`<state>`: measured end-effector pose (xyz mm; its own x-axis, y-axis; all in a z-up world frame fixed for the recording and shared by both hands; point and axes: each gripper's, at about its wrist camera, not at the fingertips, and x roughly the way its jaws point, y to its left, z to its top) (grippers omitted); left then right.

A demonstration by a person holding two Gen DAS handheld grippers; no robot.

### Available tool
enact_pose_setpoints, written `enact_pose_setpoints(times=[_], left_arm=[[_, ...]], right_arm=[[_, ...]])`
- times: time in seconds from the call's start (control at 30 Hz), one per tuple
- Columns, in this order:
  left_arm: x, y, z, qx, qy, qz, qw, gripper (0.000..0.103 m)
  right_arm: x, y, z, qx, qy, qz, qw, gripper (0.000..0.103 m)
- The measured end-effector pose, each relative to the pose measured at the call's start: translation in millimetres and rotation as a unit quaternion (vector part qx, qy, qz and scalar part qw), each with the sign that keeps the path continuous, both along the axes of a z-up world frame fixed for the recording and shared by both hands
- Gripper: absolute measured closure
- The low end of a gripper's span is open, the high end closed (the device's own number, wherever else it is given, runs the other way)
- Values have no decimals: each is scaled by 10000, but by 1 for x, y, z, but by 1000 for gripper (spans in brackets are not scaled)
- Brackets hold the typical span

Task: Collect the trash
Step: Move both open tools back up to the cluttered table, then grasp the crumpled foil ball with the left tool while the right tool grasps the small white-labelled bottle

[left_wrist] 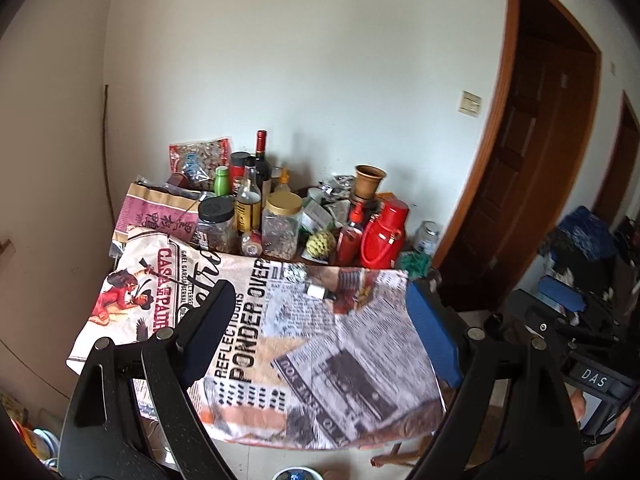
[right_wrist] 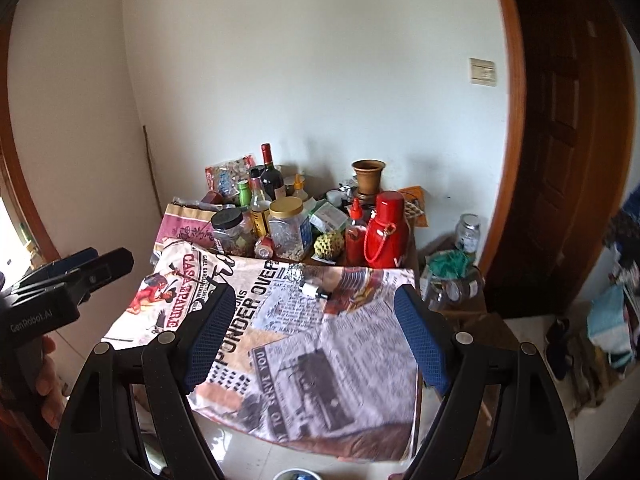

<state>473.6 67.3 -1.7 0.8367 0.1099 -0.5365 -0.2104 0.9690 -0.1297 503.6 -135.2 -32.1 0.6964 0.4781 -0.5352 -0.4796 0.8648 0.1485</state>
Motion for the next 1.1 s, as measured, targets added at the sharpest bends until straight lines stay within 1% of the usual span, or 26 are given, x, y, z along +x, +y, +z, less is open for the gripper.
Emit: enact_pose_setpoints(times=[0.13,0.23,0.3,0.43,0.63,0.7,0.87,0.97,1.0,1.1], left_arm=[[28,10,-8,-2,185,201,9996,16],[48,21,-15,18,316,273,9991,16],[63,33,-21,-1,384,295,9988,16],[98,61,-32,-61,546,188,9983,16],[164,112,-51,93,831,-186,9963,16],[188,128,-60,100,938,-302,9951,16],[241,159,-97,110,1320,-385,9904,16],[263,171,-123,-7,1539,-408,9872,16],[268,173,-132,-50,1610,-409,9861,16],[283,180,-158,-214,1857,-429,9814,16]], right_arm=[[29,9,-11,-96,122,168,9997,24],[53,20,-23,-107,354,248,9990,24],[69,30,-35,-199,526,283,9980,24],[99,52,-59,-387,854,163,9955,24],[148,94,-97,-589,1317,-194,9893,24],[168,107,-114,-572,1520,-278,9863,24],[210,133,-157,-704,1959,-266,9777,24],[233,152,-187,-865,2243,-84,9706,24],[242,160,-201,-939,2383,15,9666,24],[259,176,-229,-1138,2639,270,9574,24]])
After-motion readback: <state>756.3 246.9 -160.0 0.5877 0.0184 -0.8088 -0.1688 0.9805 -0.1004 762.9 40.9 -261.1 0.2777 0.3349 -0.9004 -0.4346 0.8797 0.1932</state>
